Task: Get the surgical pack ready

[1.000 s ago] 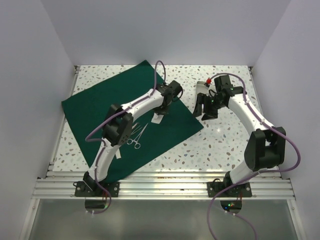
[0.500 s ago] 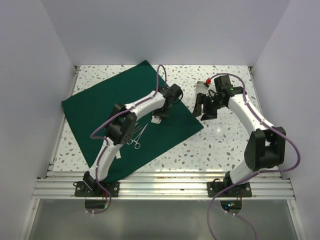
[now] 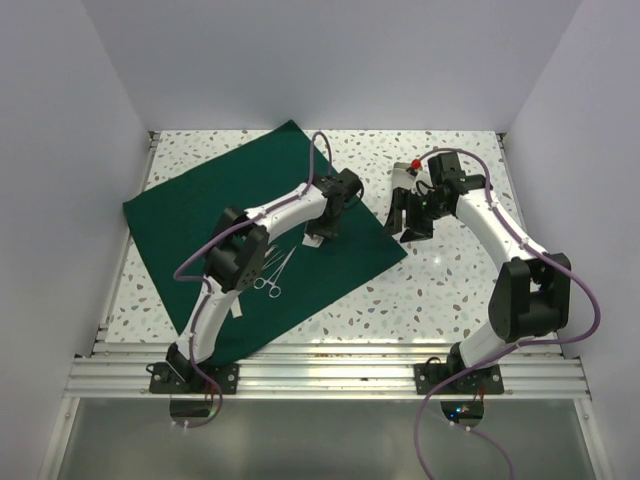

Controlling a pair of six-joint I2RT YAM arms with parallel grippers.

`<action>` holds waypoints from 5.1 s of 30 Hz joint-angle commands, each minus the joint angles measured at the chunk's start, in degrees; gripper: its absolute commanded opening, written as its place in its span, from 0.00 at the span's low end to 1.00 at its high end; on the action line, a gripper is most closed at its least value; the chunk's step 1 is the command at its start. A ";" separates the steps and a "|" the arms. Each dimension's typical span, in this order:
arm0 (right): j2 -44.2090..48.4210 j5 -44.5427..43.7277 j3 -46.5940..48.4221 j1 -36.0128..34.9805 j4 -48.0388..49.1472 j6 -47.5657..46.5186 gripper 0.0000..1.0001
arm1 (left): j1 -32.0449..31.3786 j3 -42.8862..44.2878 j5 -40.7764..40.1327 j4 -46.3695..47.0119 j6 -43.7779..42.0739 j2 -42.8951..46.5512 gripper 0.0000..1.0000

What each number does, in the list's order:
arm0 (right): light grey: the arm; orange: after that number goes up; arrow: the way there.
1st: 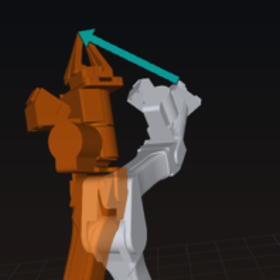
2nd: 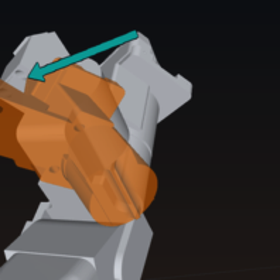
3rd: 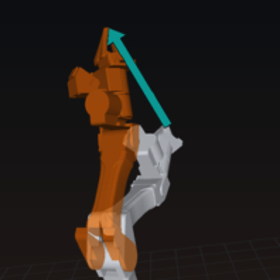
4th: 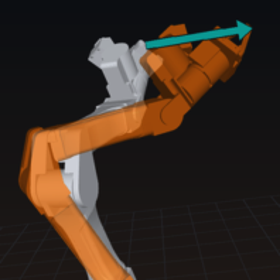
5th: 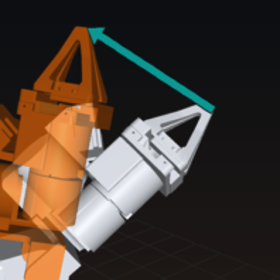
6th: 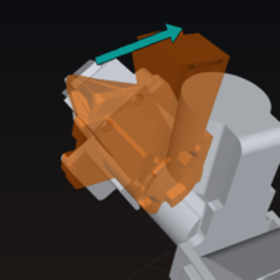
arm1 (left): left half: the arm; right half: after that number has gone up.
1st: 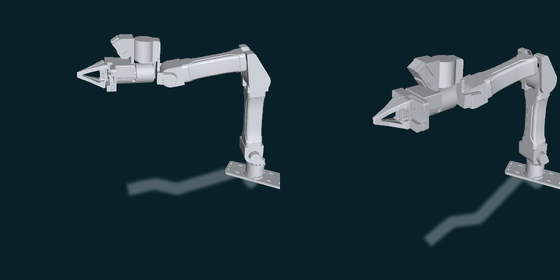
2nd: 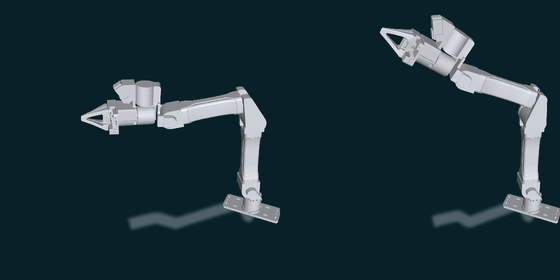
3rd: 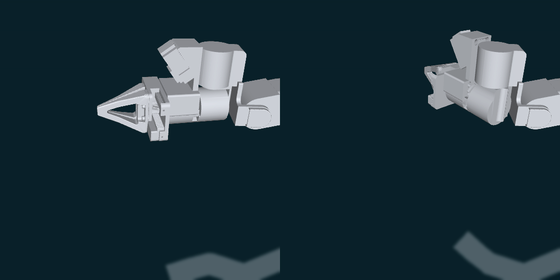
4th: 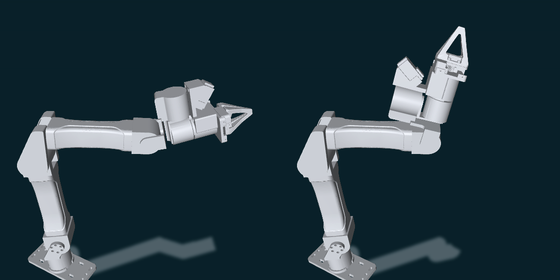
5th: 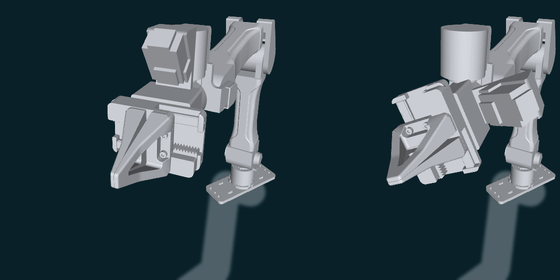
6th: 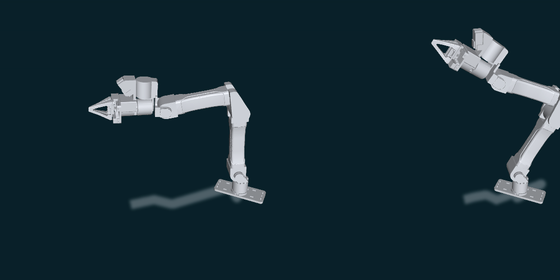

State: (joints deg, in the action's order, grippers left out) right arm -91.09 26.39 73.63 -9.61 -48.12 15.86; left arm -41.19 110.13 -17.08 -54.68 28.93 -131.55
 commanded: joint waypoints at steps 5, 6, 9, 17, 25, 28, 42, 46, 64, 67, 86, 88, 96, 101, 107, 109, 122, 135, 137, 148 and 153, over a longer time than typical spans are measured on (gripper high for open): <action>0.83 1.29 -0.68 -0.06 1.54 -0.30 0.64 | 0.23 -0.44 1.79 3.17 -0.80 2.17 0.39; 0.65 1.38 -0.59 -0.06 1.54 -0.30 0.64 | 0.23 -0.35 1.88 3.26 -1.06 1.74 0.39; 0.30 1.56 -0.41 -0.06 1.62 -0.21 0.64 | 0.23 -0.26 1.35 2.82 -1.15 0.68 0.39; -0.49 1.82 -0.24 -0.06 1.89 -0.21 0.64 | 0.23 -1.49 -1.11 2.82 -1.59 -0.90 0.36; -0.76 1.73 -0.32 -0.15 1.97 -0.21 0.64 | 0.23 -2.02 -1.20 3.79 -1.86 -1.78 0.34; -0.84 1.82 -0.32 -0.15 2.06 -0.04 0.64 | 0.23 -2.02 -1.20 3.70 -2.12 -2.22 0.31; -2.43 3.67 1.26 -0.15 3.29 1.63 0.64 | 1.11 -1.93 -1.55 3.26 -3.26 0.24 0.00; -2.52 4.19 1.17 -0.24 3.47 1.98 0.64 | 1.46 -0.80 0.29 2.30 -3.61 1.64 0.00; -9.97 20.91 5.29 -0.32 21.52 14.63 0.71 | 13.50 -18.54 36.16 17.94 -3.70 28.18 0.00; -11.22 15.37 9.16 -1.99 16.48 21.65 0.71 | 13.42 -20.56 34.49 18.64 -3.70 30.11 0.00; -19.30 0.85 18.49 -14.74 16.20 42.67 0.69 | 9.73 -22.23 28.77 18.90 -5.99 31.70 0.00; -19.30 0.42 17.70 -15.00 16.74 43.20 0.68 | 9.46 -22.59 28.86 18.90 -6.08 31.62 0.00; -20.44 1.12 17.08 -15.88 18.77 45.49 0.61 | 7.97 -23.03 28.07 19.26 -5.99 31.61 0.00; -19.30 1.12 15.76 -16.41 18.68 45.84 0.54 | 7.79 -22.85 26.84 18.82 -6.34 31.79 0.00; -18.78 1.29 13.48 -16.50 19.20 45.93 0.47 | 7.79 -23.64 27.10 19.43 -6.16 32.14 0.00; -19.04 2.51 12.86 -16.67 21.03 46.28 0.39 | 7.70 -24.17 27.19 19.69 -6.08 32.49 0.00; -18.07 3.23 10.84 -8.96 29.91 41.01 0.00 | 13.94 -29.17 27.37 22.07 -3.70 39.16 0.68; -15.61 -7.57 5.66 6.79 39.93 33.63 0.00 | 17.19 -35.86 30.00 23.74 -4.32 39.79 0.70; -16.39 -9.78 5.13 7.49 44.15 33.36 0.00 | 17.19 -35.95 30.35 23.74 -4.41 39.44 0.70; -25.19 -13.03 12.16 9.25 47.85 33.01 0.00 | 18.86 -36.47 30.88 21.80 -5.99 39.26 0.70; -29.32 -11.89 15.22 11.27 50.22 33.01 0.00 | 19.57 -36.74 31.41 21.36 -6.16 38.56 0.70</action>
State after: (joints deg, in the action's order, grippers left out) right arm -118.87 15.81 85.25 -0.08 -1.80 50.02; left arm -22.41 74.13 13.08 -33.65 24.27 -92.12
